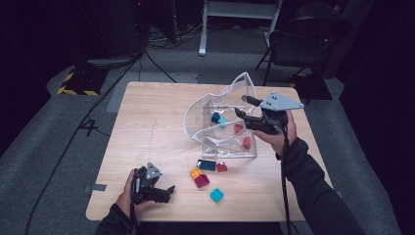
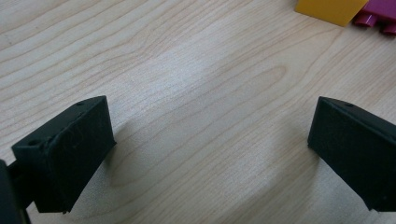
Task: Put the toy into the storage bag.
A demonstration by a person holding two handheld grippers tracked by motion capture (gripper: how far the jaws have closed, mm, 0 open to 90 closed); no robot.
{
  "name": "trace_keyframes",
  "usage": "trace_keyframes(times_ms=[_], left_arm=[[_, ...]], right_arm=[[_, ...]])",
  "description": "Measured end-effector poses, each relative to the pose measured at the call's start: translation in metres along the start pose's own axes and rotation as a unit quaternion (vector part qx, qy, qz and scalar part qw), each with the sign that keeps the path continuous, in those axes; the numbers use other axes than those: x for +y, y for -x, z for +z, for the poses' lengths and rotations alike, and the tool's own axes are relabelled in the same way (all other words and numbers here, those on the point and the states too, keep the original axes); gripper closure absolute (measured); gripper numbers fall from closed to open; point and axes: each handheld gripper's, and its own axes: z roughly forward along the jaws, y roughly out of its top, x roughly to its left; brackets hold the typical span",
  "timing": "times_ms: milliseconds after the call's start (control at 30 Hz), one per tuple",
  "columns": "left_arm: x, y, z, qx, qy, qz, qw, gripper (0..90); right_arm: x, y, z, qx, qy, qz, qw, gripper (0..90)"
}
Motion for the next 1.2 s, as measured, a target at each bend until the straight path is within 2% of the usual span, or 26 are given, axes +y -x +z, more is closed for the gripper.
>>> trace_keyframes(times_ms=[267, 467, 600, 1200], left_arm=[[0.0, 0.0, 0.0, 0.0, -0.001, 0.0, 1.0, 0.5], [0.0, 0.0, 0.0, -0.001, -0.001, 0.0, 1.0, 0.5], [0.0, 0.0, 0.0, 0.0, 0.0, 0.0, 1.0, 0.5], [0.0, 0.0, 0.0, -0.001, -0.001, 0.0, 1.0, 0.5]], right_arm=[[-0.008, -0.006, -0.014, 0.005, 0.0, -0.013, 0.9999, 40.7], [-0.017, -0.011, -0.026, 0.008, 0.002, -0.017, 0.9998, 33.2], [-0.024, -0.015, -0.033, 0.014, 0.0, -0.019, 0.9997, 31.7], [-0.063, -0.033, -0.049, 0.033, -0.014, -0.022, 0.9991, 29.0]])
